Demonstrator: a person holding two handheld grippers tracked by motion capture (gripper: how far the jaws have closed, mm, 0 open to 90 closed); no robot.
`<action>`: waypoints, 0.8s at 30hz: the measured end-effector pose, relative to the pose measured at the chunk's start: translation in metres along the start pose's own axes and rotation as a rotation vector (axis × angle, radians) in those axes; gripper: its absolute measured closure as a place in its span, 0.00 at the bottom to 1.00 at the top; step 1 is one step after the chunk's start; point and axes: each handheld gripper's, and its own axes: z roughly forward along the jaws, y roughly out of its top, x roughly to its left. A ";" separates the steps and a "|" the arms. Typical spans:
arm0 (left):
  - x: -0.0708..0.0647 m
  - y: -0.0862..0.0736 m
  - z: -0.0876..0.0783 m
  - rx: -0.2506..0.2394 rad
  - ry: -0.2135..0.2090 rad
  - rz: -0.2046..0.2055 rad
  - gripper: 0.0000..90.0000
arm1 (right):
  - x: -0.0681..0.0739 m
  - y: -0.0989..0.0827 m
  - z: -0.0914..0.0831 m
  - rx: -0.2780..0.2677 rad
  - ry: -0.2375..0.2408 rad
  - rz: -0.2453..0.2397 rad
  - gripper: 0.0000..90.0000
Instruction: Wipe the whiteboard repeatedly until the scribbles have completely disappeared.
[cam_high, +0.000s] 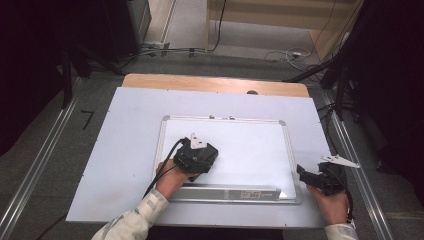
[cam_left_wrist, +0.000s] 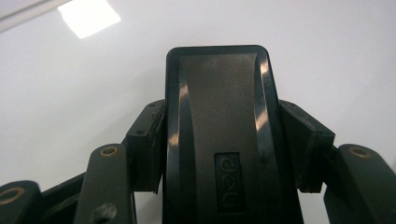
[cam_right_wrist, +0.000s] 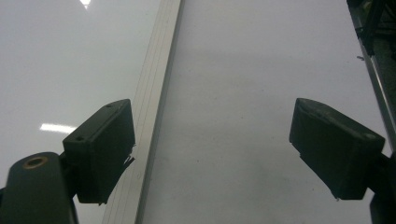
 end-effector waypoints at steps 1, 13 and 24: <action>0.001 0.001 -0.002 -0.005 0.005 -0.005 0.45 | 0.000 0.000 0.000 -0.001 0.000 0.003 0.14; 0.001 -0.003 0.007 0.042 0.018 0.018 0.45 | 0.001 0.000 0.000 -0.003 0.001 -0.003 0.14; -0.018 0.011 0.021 0.085 0.039 0.099 0.45 | 0.003 0.001 0.001 -0.002 0.002 -0.008 0.14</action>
